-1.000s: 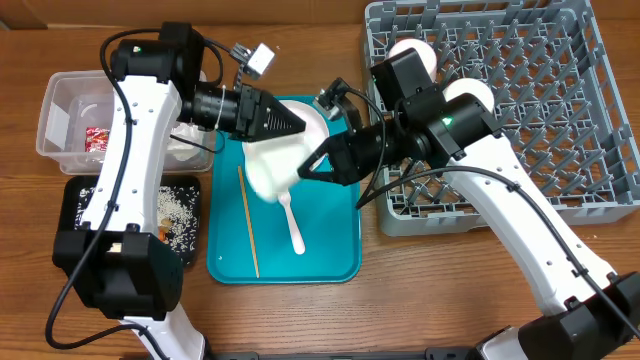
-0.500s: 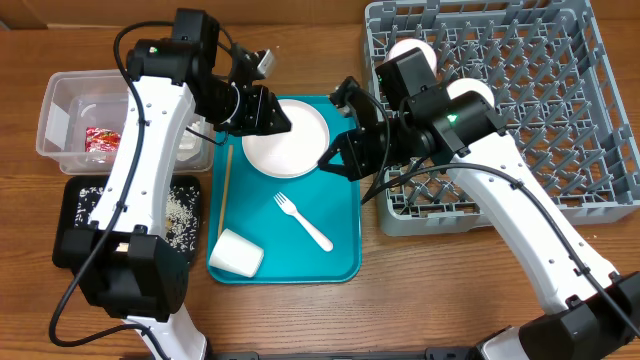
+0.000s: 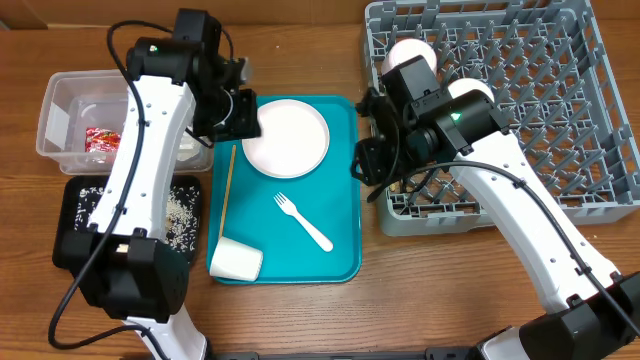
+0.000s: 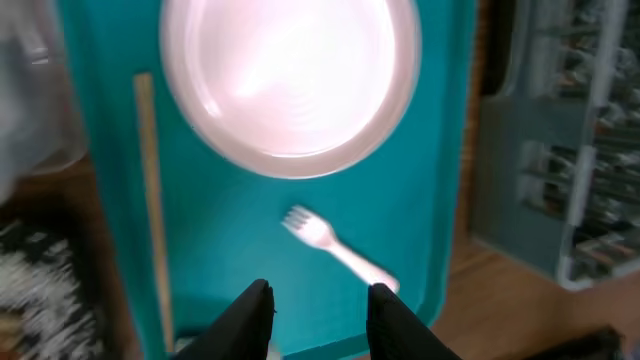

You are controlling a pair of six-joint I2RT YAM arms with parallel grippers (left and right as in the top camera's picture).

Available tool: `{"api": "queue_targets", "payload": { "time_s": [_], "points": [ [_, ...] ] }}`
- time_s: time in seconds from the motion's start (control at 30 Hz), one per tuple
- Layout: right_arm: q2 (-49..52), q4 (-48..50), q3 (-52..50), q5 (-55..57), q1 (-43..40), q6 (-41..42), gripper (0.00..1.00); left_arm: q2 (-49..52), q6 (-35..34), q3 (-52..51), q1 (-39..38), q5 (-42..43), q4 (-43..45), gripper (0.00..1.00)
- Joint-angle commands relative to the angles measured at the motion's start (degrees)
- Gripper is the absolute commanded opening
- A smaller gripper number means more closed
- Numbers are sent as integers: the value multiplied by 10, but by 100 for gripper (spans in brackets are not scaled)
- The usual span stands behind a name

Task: Sort waste into correct bins and load items into the dishwasher

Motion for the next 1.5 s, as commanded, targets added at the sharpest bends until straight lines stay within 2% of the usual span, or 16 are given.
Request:
{"api": "queue_targets", "payload": {
  "time_s": [0.0,0.17,0.3,0.33,0.37,0.4,0.43,0.47,0.53,0.67,0.83,1.1,1.47],
  "points": [
    [-4,-10,9,81,-15,29,51,-72,-67,24,12,-133,-19,34],
    [-4,-28,9,81,-35,28,69,-158,-93,24,9,-145,-78,35],
    [-4,-37,9,81,-47,26,74,-186,-96,20,-6,-151,-165,40],
    [-4,-39,9,81,-49,23,74,-192,-73,5,-12,-143,-165,44],
    [-4,-42,9,83,-49,21,75,-203,-62,-18,-17,-134,-165,56],
    [-4,-44,9,88,-49,21,76,-210,-70,-43,-19,-137,-165,62],
    [-4,-46,9,94,-49,21,77,-216,-72,-71,-21,-139,-165,68],
    [-4,-48,8,100,-49,21,77,-219,-69,-97,-21,-143,-165,69],
    [-4,-54,8,100,-49,21,77,-222,-70,-153,-15,-147,-165,68],
    [-4,-64,8,100,-49,21,77,-222,-73,-259,-3,-147,-159,61],
    [-4,-61,8,100,-49,21,78,-222,-59,-360,-3,-106,-106,62],
    [-4,-61,8,100,-49,17,78,-222,-70,-445,12,-65,-9,64],
    [-4,-62,8,100,-49,17,78,-222,-39,-551,71,-1,108,66]
  ]
}}
